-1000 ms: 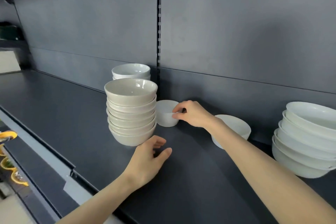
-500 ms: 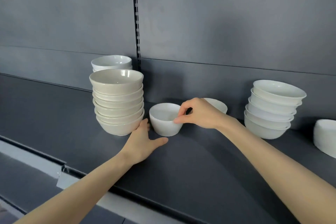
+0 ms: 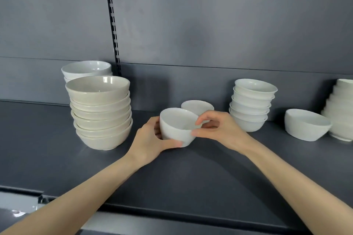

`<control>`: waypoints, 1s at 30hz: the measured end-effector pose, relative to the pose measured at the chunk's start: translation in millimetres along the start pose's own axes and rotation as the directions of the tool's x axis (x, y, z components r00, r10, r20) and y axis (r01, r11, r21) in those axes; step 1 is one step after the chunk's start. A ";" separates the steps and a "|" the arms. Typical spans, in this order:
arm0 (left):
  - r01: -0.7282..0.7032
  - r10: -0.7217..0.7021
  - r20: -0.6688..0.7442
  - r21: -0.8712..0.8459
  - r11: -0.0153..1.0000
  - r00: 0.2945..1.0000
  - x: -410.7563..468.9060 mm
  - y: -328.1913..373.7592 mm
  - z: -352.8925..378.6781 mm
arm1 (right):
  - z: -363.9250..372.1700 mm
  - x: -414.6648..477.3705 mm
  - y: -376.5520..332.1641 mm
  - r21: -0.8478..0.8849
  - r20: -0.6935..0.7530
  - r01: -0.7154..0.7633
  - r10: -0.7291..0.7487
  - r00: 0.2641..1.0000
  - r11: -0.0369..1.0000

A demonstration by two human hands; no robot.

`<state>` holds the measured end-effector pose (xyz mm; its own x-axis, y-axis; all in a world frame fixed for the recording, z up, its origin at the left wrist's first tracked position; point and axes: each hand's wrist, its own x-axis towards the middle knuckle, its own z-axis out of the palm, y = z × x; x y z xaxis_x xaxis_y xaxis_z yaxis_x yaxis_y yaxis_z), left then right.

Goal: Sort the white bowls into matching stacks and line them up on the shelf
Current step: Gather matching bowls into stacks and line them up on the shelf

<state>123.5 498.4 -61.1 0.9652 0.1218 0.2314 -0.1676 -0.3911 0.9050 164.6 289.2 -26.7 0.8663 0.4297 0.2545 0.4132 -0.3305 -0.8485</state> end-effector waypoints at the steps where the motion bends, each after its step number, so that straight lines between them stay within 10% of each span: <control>1: -0.028 0.028 -0.008 -0.026 0.999 1.000 4.2 3.6 2.8 | -2.3 -1.3 -0.4 0.037 -0.034 0.010 -0.009 0.999 0.999; 12: -0.058 0.070 0.186 -0.069 0.996 0.980 85.8 2.7 39.6 | -28.8 28.6 -0.8 0.147 -0.443 0.086 -0.013 0.896 0.985; 30: 0.057 -0.018 0.356 -0.100 0.993 0.934 78.7 -10.5 38.6 | -33.1 17.6 3.3 0.031 -0.346 -0.032 0.041 0.937 0.999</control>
<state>208.9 476.9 -66.2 0.9764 -0.2035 0.0727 -0.1311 -0.2902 0.9479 190.5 267.9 -9.7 0.9262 0.0981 0.3641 0.3759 -0.3176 -0.8705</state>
